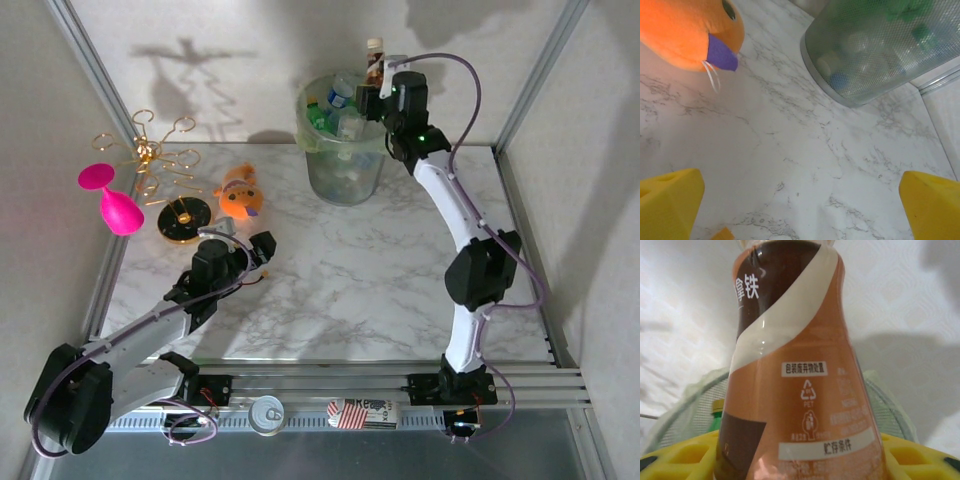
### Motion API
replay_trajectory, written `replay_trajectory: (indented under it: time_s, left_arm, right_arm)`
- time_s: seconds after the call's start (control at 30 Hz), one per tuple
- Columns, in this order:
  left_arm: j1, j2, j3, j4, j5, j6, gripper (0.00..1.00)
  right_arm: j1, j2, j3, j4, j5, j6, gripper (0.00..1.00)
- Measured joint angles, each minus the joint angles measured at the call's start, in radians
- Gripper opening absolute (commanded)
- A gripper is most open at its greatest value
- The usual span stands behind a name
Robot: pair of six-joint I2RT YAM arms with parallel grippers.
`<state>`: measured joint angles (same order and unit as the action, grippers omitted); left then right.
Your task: Put the plastic bottles in the bin
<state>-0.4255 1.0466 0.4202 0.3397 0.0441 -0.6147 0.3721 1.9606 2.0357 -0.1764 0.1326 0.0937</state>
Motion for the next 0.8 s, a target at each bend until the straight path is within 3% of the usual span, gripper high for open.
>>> replay_trajectory:
  time_s: [0.23, 0.53, 0.8]
  left_arm:
    - [0.000, -0.027, -0.019, -0.026, -0.024, -0.005, 1.00]
    - [0.000, -0.047, -0.021, -0.044, -0.046, -0.007, 1.00]
    - [0.000, -0.049, -0.020, -0.055, -0.071, -0.006, 1.00]
  right_arm:
    - [-0.016, 0.105, 0.095, -0.061, 0.024, 0.005, 0.44]
    - [-0.017, 0.127, 0.099, -0.075, 0.025, 0.032, 0.82]
    - [-0.017, 0.124, 0.117, -0.074, 0.026, 0.031, 0.91]
